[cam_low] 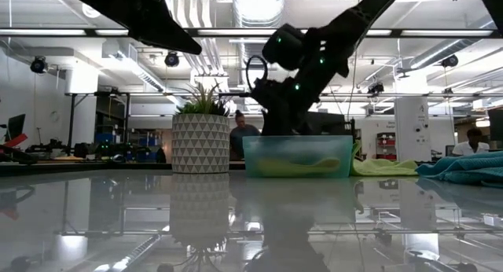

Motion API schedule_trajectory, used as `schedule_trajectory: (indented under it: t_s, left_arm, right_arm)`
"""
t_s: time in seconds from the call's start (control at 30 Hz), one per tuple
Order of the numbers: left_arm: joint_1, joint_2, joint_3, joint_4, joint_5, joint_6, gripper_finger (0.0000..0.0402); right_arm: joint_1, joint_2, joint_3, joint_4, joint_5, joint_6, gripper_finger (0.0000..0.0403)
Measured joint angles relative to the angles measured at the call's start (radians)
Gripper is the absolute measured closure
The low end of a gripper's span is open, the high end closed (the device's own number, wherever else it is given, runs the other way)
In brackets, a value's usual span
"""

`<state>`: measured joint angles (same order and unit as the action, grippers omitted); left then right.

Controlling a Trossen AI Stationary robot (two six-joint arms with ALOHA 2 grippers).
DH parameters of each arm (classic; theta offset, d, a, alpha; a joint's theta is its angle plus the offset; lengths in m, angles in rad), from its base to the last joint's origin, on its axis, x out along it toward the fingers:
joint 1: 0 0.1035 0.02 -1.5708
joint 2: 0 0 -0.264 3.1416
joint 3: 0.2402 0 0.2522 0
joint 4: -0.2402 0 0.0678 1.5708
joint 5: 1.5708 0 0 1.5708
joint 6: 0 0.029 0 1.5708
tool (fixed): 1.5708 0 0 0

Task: Fold microfiber towels
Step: Put the folded gray microfiber cloth into the blue bin, then fold the blue microfiber cloth

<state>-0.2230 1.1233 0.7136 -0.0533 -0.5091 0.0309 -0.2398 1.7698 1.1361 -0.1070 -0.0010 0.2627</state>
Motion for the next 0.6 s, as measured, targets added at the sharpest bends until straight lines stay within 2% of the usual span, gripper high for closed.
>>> schedule_trajectory:
  t_s: [0.17,0.3,0.47,0.53,0.6]
  left_arm:
    - [0.000,0.000,0.000,0.023,0.000,0.000,0.0315]
    - [0.000,0.000,0.000,0.029,0.002,0.000,0.0315]
    - [0.000,0.000,0.003,0.035,0.002,0.000,0.0315]
    - [0.000,0.000,0.001,0.035,0.002,-0.004,0.0315]
    - [0.000,0.000,0.001,0.035,0.004,-0.031,0.0315]
  right_arm:
    - [0.006,-0.089,0.004,-0.038,0.001,-0.015,0.0394]
    - [0.055,-0.193,-0.010,-0.095,0.004,-0.020,0.0394]
    - [0.165,-0.304,-0.016,-0.213,-0.008,0.101,0.0394]
    - [0.216,-0.343,-0.015,-0.300,-0.059,0.183,0.0394]
    - [0.258,-0.377,-0.011,-0.399,-0.163,0.291,0.0394]
